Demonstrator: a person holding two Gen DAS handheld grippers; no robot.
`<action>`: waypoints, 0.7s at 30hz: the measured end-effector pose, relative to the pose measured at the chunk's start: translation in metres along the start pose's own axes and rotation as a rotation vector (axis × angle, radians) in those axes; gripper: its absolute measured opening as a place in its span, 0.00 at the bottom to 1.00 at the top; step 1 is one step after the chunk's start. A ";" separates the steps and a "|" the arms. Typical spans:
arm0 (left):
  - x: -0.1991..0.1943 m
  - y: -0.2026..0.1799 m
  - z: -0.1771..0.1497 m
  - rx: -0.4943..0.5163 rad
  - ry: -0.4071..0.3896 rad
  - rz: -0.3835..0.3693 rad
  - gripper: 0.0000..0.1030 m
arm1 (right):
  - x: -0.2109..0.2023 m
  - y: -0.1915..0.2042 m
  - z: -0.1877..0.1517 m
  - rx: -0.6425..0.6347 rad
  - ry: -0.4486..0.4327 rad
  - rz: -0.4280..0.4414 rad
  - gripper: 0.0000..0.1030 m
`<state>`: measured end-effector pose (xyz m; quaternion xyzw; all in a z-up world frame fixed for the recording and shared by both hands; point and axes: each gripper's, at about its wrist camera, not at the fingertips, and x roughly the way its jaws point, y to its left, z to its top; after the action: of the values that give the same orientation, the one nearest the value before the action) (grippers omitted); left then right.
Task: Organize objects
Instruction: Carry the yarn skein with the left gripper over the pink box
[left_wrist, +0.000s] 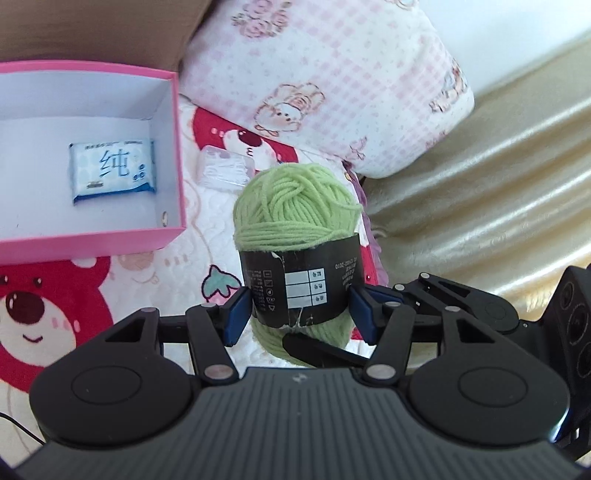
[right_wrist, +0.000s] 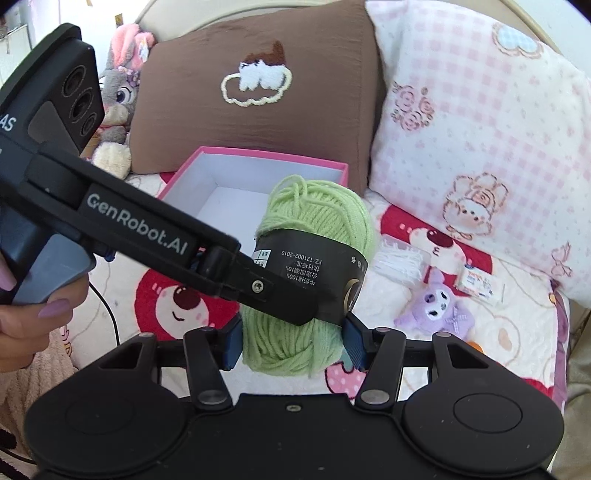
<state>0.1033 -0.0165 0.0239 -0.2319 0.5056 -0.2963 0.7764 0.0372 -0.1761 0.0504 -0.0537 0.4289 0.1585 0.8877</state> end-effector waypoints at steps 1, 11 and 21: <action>-0.003 0.004 -0.001 -0.006 -0.010 0.005 0.55 | 0.002 0.002 0.002 0.000 0.003 0.009 0.58; -0.043 0.030 0.007 0.005 -0.114 0.069 0.55 | 0.024 0.037 0.029 -0.068 -0.042 0.027 0.57; -0.074 0.054 0.034 0.026 -0.240 0.141 0.55 | 0.054 0.060 0.075 -0.080 -0.086 0.046 0.57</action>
<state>0.1234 0.0753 0.0490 -0.2194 0.4205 -0.2175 0.8531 0.1048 -0.0897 0.0573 -0.0721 0.3847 0.1982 0.8986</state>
